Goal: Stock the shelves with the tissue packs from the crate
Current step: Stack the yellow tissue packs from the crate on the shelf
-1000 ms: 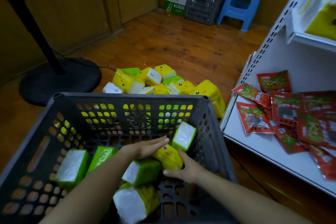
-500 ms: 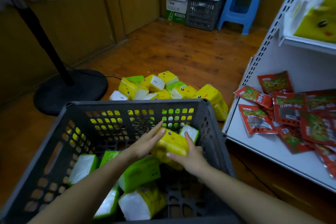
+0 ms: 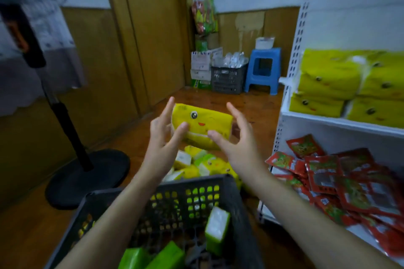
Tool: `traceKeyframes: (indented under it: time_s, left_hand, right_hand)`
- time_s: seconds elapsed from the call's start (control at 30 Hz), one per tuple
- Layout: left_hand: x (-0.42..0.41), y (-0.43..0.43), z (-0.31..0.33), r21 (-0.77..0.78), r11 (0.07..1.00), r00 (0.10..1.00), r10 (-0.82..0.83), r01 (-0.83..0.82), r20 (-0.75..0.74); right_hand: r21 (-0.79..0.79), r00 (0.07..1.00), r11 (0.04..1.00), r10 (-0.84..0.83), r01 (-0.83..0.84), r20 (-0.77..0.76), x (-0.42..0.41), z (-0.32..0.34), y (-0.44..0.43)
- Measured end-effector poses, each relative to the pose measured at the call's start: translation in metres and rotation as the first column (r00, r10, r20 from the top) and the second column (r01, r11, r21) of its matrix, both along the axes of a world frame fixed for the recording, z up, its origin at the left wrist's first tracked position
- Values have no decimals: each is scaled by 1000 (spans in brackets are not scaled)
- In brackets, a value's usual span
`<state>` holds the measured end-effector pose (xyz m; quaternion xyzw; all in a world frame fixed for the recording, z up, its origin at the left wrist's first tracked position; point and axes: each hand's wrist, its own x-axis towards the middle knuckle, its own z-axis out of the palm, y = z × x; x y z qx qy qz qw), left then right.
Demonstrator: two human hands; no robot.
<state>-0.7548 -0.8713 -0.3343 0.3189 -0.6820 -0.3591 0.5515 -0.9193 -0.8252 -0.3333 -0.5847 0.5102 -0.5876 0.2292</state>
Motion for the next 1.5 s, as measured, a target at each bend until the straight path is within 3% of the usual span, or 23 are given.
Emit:
traceKeyframes:
  time_s: [0.17, 0.27, 0.4, 0.63, 0.77, 0.9, 1.0, 1.1, 1.17, 1.27, 1.37, 1.5]
  left_hand:
    - [-52, 6, 79, -225, 964, 977, -172, 140, -129]
    - [-96, 13, 113, -286, 935, 956, -259, 211, -141]
    - [-153, 19, 136, -323, 906, 954, -299, 275, -28]
    - [-260, 29, 147, -318, 851, 894, -448, 418, -25]
    - [-329, 36, 145, -336, 822, 882, -466, 459, 64]
    - [-392, 44, 142, -321, 826, 884, -408, 464, 229]
    - [-421, 38, 132, -382, 868, 905, -158, 318, 395]
    - [-436, 33, 119, -391, 885, 748, 77, 253, 659]
    - [-440, 34, 111, -307, 926, 670, 84, 222, 738]
    - [-438, 37, 103, -322, 927, 659, 122, 191, 742]
    - [-436, 37, 104, -351, 915, 645, 147, 199, 750]
    - [-436, 35, 103, -373, 904, 636, 165, 209, 754]
  right_hand:
    - [-232, 987, 972, -71, 36, -145, -57, 90, 18]
    - [-311, 986, 948, -109, 65, -129, -94, 122, 28]
    - [-316, 984, 939, -164, 135, -66, -151, 143, 38]
    - [-308, 989, 940, -141, 148, 45, -255, 155, 69]
    - [-302, 980, 937, -138, 177, 146, -321, 154, 94]
    - [-336, 923, 877, -250, 344, 293, -385, 138, 116]
    - [-293, 866, 848, -320, 443, 383, -424, 114, 121]
    - [-209, 840, 856, -365, 472, 401, -448, 85, 110]
    - [-143, 850, 875, -391, 462, 352, -453, 67, 95]
    - [6, 882, 892, -449, 453, 142, -457, 42, 69]
    - [210, 845, 822, -532, 529, -49, -463, 35, 63]
    - [196, 783, 773, -527, 603, -330, -467, 33, 60]
